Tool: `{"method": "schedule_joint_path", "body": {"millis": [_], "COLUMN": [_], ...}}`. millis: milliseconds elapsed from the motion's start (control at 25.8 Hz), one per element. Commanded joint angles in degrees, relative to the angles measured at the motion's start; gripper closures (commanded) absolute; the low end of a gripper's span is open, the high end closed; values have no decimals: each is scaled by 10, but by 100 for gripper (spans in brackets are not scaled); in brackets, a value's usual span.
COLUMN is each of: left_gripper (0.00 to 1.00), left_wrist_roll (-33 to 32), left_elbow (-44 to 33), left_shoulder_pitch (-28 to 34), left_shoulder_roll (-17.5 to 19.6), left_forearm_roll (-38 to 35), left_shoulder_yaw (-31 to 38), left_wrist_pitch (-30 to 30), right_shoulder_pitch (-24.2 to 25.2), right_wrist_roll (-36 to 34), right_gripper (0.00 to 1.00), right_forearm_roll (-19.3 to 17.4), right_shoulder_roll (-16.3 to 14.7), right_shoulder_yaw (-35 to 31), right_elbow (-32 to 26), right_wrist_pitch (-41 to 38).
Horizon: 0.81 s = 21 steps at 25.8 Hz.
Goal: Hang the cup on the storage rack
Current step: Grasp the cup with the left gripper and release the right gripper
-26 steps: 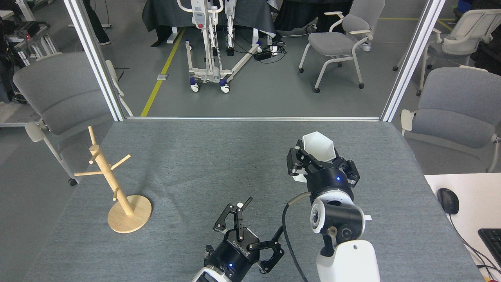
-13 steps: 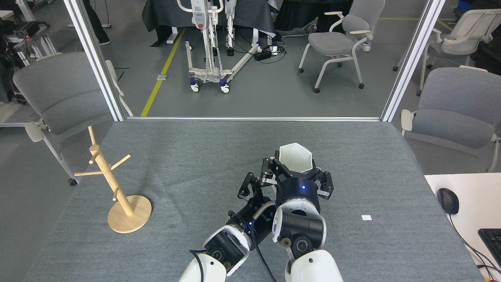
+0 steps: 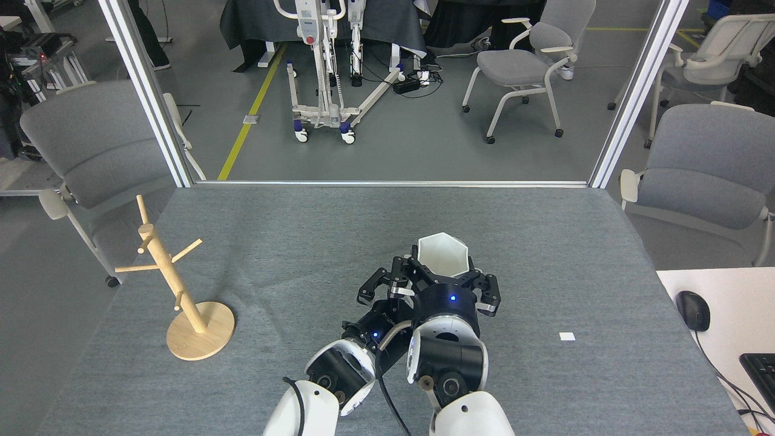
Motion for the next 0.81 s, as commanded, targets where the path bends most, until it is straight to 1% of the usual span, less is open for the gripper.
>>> {"method": "schedule_joint_path", "body": {"millis": [0, 116, 155, 233, 272, 310, 349, 388, 466, 660, 699, 737, 776], "left_gripper": [1, 2, 6, 22, 33, 50, 79, 100, 100, 100, 100, 100, 100], "left_wrist_roll": [-2, -1, -1, -1, -1, -1, -2, -8, -28, -30, -30, -30, -30], "left_elbow": [13, 21, 21, 21, 21, 19, 17, 17, 17, 17, 17, 18, 18], "left_shoulder_pitch": [-7, -15, -15, -15, -15, -15, -11, -9, -9, -9, -9, -9, -8], "left_shoulder_roll": [-1, -1, -1, 0, 2, 5, 7, 6, 5, 7, 7, 7, 8], "left_forearm_roll": [3, 3, 3, 5, 6, 6, 6, 6, 6, 6, 6, 6, 6], "left_shoulder_yaw": [2, 2, 3, 2, 2, 2, 1, 2, 4, 4, 4, 4, 4], "left_wrist_pitch": [3, 5, 5, 0, -3, -6, -14, -23, -33, -34, -34, -34, -33], "right_shoulder_pitch": [1, 0, 0, 1, 1, 1, 1, 1, 0, 0, 0, 0, 0], "right_wrist_roll": [0, 0, 0, 0, 0, 0, 0, 0, 0, 0, 0, 0, 0], "right_gripper": [74, 74, 75, 74, 74, 75, 74, 74, 74, 73, 71, 66, 56], "right_forearm_roll": [0, -1, -1, -1, -1, -1, -2, -2, -3, -3, -3, -3, -3], "right_shoulder_roll": [1, 1, 1, 1, 1, 2, 2, 2, 3, 4, 4, 3, 3], "right_shoulder_yaw": [25, 49, 56, 70, 73, 76, 77, 77, 82, 87, 87, 87, 87], "right_elbow": [8, 18, 22, 28, 31, 35, 38, 39, 41, 44, 44, 44, 45], "right_wrist_pitch": [14, 35, 41, 48, 52, 55, 57, 57, 57, 61, 61, 61, 60]}}
